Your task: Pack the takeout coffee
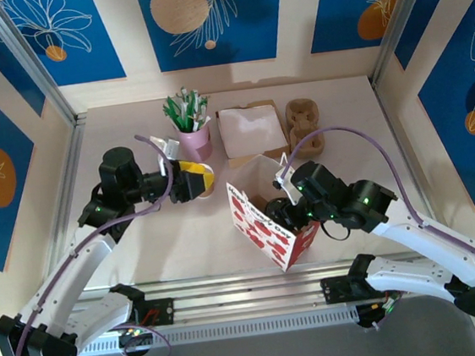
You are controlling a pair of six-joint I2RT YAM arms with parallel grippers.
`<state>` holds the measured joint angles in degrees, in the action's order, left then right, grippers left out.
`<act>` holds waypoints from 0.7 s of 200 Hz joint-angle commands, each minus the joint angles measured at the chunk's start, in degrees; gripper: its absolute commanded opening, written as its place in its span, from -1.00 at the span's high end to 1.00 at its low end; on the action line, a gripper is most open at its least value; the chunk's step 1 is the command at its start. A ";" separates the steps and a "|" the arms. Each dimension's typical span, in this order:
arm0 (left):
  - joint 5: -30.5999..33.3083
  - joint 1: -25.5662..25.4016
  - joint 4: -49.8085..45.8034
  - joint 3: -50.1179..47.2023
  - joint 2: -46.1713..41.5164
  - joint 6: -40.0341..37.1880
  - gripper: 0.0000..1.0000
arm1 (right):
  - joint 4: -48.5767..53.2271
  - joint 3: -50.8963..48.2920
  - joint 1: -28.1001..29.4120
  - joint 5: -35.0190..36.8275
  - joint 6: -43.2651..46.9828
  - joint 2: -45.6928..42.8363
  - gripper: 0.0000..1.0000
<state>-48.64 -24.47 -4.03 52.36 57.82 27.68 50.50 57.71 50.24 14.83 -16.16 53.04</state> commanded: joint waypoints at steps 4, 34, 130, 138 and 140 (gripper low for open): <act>-4.30 -1.29 2.17 1.36 2.92 1.36 -0.49 | -1.13 -0.23 -0.83 -1.51 -0.03 -0.30 0.16; -3.95 -3.20 -6.85 8.27 8.95 -4.34 -0.51 | -1.06 0.71 -1.45 -2.11 0.75 0.31 0.16; 11.95 -8.42 -38.90 31.83 25.63 -26.87 -0.38 | -1.65 0.73 -2.76 -4.55 1.57 -0.30 0.16; 12.04 -8.97 -40.22 33.18 27.08 -27.69 -0.35 | -1.61 0.73 -2.77 -4.63 1.64 -0.33 0.16; 12.18 -9.14 -40.50 33.43 27.39 -27.90 -0.35 | -1.54 0.73 -2.78 -4.68 1.59 -0.33 0.16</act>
<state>-40.12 -32.21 -34.28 81.91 81.67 6.87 50.11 57.74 47.86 12.01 -15.46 53.45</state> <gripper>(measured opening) 0.693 0.614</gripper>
